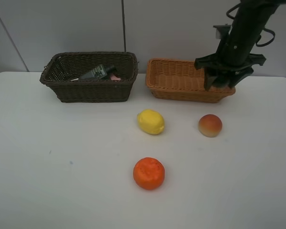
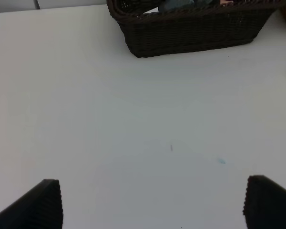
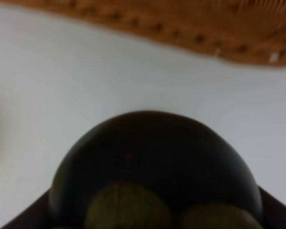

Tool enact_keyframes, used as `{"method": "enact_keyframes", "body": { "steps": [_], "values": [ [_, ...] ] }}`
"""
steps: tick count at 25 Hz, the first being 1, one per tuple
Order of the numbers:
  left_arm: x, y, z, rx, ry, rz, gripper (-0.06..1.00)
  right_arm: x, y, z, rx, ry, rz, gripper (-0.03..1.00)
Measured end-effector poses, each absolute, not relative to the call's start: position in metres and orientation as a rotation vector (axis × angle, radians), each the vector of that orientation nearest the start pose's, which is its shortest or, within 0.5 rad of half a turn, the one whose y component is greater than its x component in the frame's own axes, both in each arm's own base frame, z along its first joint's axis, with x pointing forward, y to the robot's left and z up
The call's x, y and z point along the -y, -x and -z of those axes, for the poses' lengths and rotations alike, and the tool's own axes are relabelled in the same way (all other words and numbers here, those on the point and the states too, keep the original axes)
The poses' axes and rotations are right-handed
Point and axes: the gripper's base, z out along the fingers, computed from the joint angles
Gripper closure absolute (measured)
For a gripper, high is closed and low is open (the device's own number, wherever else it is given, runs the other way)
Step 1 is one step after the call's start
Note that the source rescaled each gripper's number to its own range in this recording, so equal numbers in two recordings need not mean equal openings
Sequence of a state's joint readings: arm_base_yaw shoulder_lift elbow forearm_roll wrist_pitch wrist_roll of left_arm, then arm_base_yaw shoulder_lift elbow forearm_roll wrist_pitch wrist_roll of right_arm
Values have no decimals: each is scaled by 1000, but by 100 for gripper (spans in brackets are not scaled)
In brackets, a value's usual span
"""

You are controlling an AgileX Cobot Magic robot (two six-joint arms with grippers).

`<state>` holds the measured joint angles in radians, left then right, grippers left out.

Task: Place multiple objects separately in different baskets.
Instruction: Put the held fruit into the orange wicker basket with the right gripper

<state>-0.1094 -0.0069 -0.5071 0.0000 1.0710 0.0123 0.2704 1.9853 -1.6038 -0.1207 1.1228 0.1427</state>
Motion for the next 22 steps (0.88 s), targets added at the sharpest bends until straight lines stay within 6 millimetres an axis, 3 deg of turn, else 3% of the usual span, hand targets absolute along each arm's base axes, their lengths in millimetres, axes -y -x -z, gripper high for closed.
{"method": "enact_keyframes", "body": {
  "steps": [5, 9, 11, 13, 15, 18, 22],
  "values": [
    [-1, 7, -278, -2037, -124, 61, -6, -85, -460, -202, -2917, 232, 125, 75],
    [-1, 7, -278, -2037, -124, 61, -6, -68, -487, -179, -2931, 172, 146, 73],
    [-1, 7, -278, -2037, -124, 61, -6, -66, -492, -168, -2938, 174, 164, 53],
    [-1, 7, -278, -2037, -124, 61, -6, -67, -493, -164, -2941, 184, 174, 23],
    [-1, 7, -278, -2037, -124, 61, -6, -67, -493, -165, -2939, 182, 169, 10],
    [-1, 7, -278, -2037, -124, 61, -6, -68, -493, -166, -2949, 172, 142, 3],
    [-1, 7, -278, -2037, -124, 61, -6, -72, -488, -168, -2988, 146, 71, 2]
  ]
}}
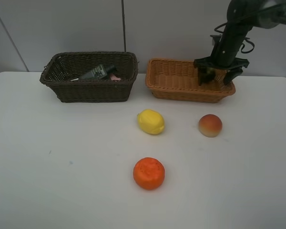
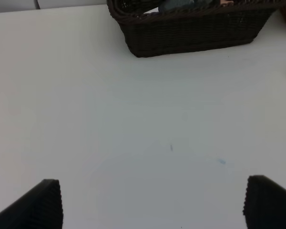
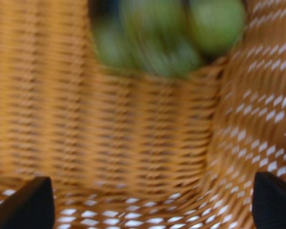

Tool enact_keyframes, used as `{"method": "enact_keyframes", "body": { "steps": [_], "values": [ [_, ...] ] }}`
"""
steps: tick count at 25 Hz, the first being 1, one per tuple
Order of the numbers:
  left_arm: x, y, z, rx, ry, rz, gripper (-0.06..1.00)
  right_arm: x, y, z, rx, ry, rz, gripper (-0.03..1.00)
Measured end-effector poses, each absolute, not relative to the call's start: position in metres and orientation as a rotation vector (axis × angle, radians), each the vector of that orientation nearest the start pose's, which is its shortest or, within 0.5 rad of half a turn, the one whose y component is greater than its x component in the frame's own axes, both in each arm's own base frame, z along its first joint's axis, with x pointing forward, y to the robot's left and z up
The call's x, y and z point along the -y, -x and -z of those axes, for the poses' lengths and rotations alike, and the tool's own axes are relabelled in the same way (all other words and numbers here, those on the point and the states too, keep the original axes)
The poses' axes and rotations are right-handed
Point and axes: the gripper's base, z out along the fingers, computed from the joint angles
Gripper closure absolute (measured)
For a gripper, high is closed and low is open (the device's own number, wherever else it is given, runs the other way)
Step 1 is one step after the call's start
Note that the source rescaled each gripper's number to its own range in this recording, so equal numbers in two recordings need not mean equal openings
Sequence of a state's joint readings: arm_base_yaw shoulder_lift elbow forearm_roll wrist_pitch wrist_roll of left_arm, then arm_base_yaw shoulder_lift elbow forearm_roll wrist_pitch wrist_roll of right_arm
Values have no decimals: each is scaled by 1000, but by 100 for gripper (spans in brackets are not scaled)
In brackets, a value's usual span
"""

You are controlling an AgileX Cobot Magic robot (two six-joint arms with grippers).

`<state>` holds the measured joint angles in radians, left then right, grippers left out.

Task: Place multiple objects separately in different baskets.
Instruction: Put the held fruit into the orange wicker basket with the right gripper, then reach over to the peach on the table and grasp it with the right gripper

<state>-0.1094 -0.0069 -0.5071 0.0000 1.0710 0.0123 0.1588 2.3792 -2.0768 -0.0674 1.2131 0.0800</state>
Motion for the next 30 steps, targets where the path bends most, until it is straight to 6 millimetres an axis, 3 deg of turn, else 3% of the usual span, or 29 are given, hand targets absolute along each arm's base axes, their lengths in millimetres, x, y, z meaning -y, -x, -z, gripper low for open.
{"method": "enact_keyframes", "body": {
  "steps": [5, 8, 11, 15, 19, 22, 30],
  "values": [
    [-1, 7, -278, -2037, -124, 61, -6, -79, -477, -205, -2933, 143, 10, 2],
    [-1, 7, -278, -2037, -124, 61, -6, -82, -454, -234, -2915, 144, -8, 2],
    [-1, 7, -278, -2037, -124, 61, -6, -81, -423, -241, -2963, 152, -9, 2],
    [-1, 7, -278, -2037, -124, 61, -6, -77, -384, -215, -3103, 142, -30, 2],
    [-1, 7, -278, -2037, -124, 61, -6, -86, -364, -176, -3126, 203, -60, 2],
    [-1, 7, -278, -2037, -124, 61, -6, -88, -359, -163, -3096, 238, -70, 2],
    [-1, 7, -278, -2037, -124, 61, -6, -86, -363, -151, -3065, 304, -30, 2]
  ]
}}
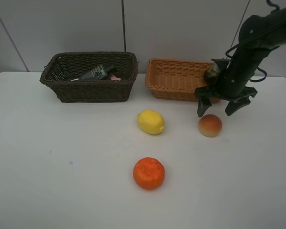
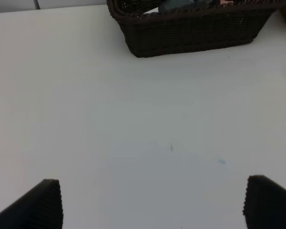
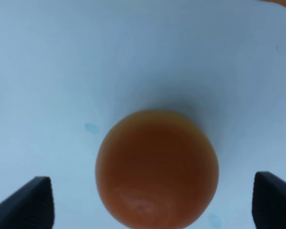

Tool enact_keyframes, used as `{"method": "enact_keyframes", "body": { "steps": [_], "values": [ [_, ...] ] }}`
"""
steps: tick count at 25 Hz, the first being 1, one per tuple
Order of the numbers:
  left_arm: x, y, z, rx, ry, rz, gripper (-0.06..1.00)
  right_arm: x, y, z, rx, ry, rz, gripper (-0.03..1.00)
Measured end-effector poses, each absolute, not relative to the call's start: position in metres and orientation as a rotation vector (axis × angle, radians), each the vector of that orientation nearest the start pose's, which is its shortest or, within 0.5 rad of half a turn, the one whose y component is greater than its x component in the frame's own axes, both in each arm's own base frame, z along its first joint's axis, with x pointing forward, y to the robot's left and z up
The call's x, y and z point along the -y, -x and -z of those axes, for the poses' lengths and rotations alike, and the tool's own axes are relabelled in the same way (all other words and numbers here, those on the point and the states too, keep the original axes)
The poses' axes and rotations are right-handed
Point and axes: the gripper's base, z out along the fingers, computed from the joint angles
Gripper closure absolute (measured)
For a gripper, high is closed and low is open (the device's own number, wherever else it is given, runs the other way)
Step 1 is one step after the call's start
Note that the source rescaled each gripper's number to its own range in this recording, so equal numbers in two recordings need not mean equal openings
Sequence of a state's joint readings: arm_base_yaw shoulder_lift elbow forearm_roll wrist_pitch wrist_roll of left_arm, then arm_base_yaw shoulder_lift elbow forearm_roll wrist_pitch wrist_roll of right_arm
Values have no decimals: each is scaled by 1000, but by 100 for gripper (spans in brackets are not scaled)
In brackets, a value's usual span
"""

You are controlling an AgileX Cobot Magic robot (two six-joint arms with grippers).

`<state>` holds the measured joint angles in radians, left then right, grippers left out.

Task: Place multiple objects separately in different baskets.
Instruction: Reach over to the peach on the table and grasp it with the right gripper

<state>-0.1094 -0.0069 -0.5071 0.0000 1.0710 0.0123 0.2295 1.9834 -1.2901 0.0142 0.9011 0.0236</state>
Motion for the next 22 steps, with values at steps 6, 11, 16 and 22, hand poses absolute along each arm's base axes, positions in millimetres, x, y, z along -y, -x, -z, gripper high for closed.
{"method": "enact_keyframes", "body": {
  "steps": [6, 11, 16, 22],
  "values": [
    [-1, 7, -278, -2037, -124, 61, -6, -86, -364, -114, -3150, 316, -6, 2],
    [-1, 7, -278, -2037, -124, 61, -6, -85, -366, -99, -3171, 326, 9, 2],
    [-1, 7, -278, -2037, -124, 61, -6, -85, -366, -99, -3170, 340, 26, 52],
    [-1, 7, -278, -2037, -124, 61, -6, -84, -365, -99, -3187, 344, 31, 82]
  ]
}}
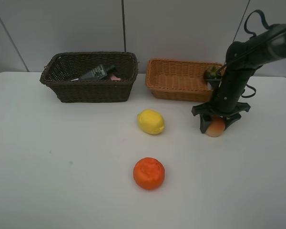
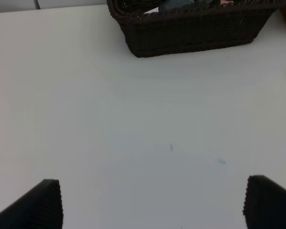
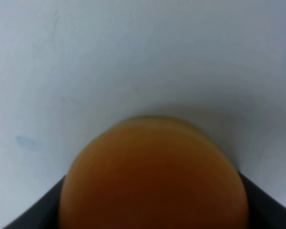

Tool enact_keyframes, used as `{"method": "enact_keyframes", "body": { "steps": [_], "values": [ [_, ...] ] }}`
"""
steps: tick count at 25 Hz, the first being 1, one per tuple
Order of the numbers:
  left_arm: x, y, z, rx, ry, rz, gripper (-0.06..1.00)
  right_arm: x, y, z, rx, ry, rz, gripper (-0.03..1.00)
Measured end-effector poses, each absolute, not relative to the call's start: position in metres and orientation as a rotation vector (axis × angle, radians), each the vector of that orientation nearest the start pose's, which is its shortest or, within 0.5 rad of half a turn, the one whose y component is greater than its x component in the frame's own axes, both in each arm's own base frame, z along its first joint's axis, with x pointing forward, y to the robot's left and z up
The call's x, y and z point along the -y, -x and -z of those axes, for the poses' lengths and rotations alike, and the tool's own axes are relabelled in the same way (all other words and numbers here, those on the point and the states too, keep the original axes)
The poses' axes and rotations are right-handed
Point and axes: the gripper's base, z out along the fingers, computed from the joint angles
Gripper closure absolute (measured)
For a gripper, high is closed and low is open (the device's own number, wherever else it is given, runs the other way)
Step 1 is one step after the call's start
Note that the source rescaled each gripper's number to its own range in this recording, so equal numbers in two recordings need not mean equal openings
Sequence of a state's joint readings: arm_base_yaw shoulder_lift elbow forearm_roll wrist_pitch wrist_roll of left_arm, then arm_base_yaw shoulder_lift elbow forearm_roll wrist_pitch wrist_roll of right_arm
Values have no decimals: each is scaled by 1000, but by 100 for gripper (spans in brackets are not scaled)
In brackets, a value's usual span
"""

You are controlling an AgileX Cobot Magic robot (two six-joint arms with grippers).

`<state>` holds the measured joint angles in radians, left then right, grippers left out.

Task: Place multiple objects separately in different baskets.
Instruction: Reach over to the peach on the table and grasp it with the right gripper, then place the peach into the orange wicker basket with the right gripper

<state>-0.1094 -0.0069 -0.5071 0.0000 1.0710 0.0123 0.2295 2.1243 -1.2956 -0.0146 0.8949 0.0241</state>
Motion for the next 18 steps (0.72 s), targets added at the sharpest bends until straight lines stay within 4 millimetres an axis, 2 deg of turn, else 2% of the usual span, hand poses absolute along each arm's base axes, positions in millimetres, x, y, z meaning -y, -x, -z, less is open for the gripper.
{"method": "enact_keyframes", "body": {
  "steps": [3, 5, 7, 10, 12, 15, 18],
  "values": [
    [-1, 7, -278, -2037, -124, 61, -6, -84, -364, -102, -3214, 342, 32, 82],
    [-1, 7, -278, -2037, -124, 61, -6, -85, -366, -114, -3215, 340, 30, 82],
    [-1, 7, -278, -2037, -124, 61, -6, -87, -376, -138, -3158, 333, 18, 82],
    [-1, 7, -278, -2037, -124, 61, -6, -92, -398, -187, -3001, 315, -14, 82],
    [-1, 7, -278, -2037, -124, 61, -6, -96, -412, -206, -2924, 306, -28, 82],
    [-1, 7, -278, -2037, -124, 61, -6, -102, -437, -209, -2863, 299, -39, 82],
    [-1, 7, -278, -2037, -124, 61, -6, -108, -461, -190, -2862, 295, -49, 82]
  ]
}}
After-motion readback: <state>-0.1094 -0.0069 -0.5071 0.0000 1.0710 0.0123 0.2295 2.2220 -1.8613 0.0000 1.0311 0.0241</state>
